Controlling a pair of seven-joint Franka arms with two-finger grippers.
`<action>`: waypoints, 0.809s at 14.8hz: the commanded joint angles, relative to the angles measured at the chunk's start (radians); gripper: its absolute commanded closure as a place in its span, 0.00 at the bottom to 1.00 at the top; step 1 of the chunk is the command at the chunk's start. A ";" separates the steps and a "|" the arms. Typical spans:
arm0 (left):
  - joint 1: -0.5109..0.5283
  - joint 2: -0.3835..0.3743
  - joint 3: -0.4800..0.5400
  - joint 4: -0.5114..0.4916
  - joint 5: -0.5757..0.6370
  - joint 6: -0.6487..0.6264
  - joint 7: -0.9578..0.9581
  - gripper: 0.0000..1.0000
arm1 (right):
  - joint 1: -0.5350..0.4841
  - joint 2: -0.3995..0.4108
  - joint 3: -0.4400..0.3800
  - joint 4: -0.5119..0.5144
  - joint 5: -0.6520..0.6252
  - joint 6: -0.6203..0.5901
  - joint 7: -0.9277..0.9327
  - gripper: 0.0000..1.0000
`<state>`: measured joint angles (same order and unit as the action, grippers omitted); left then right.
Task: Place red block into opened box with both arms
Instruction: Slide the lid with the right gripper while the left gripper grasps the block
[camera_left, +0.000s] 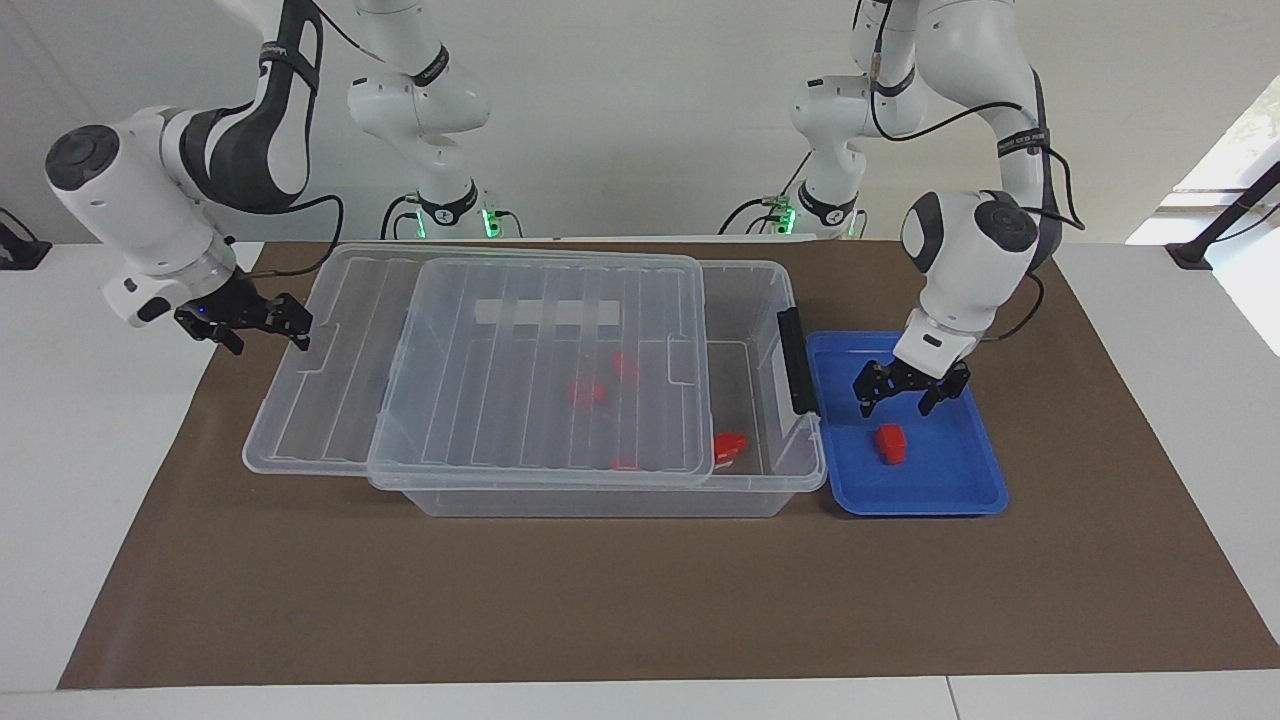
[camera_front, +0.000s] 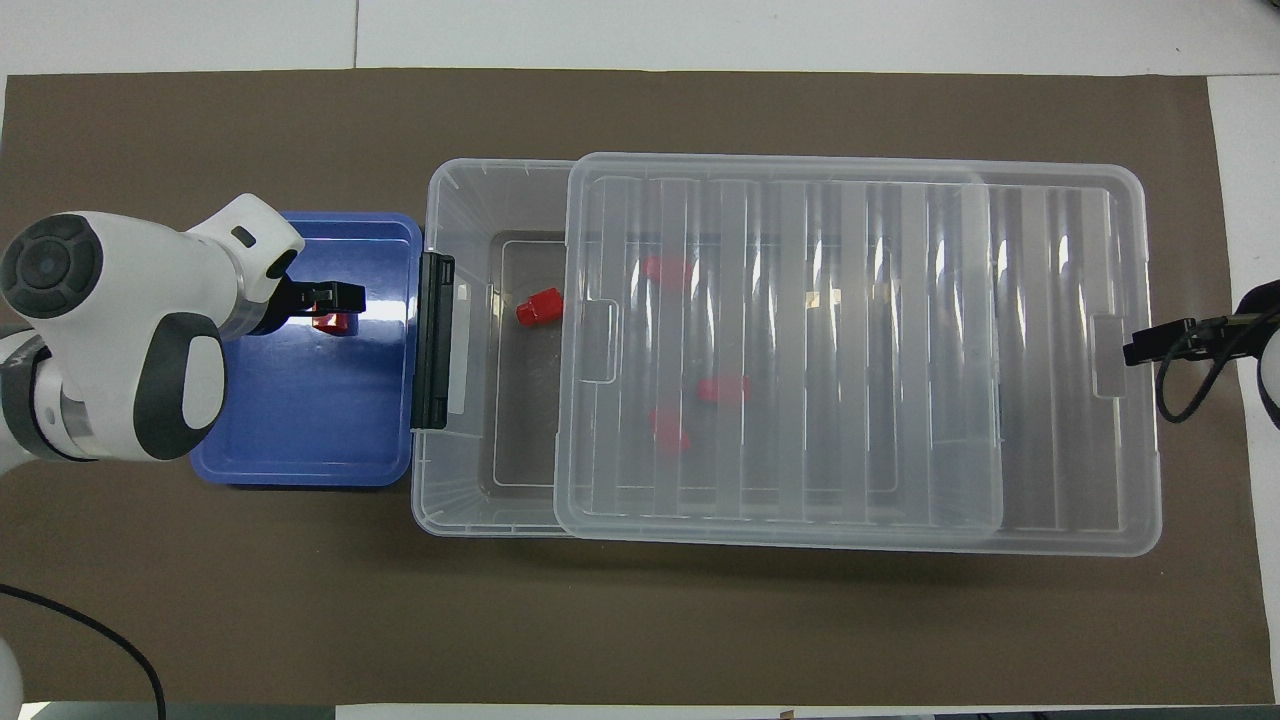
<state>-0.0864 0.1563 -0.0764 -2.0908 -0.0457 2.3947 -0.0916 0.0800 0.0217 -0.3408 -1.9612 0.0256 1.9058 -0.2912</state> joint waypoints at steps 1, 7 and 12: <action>0.014 0.029 0.006 -0.026 0.009 0.082 0.041 0.02 | -0.009 -0.016 -0.017 -0.018 -0.010 0.019 -0.039 0.00; 0.027 0.049 0.007 -0.061 0.009 0.084 0.050 0.62 | -0.009 -0.014 -0.066 -0.015 -0.021 0.019 -0.101 0.00; 0.027 0.042 0.007 -0.077 0.009 0.070 0.027 1.00 | -0.009 -0.012 -0.090 -0.010 -0.021 0.018 -0.135 0.00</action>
<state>-0.0639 0.2194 -0.0680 -2.1339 -0.0457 2.4521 -0.0540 0.0794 0.0216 -0.4194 -1.9602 0.0173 1.9065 -0.3826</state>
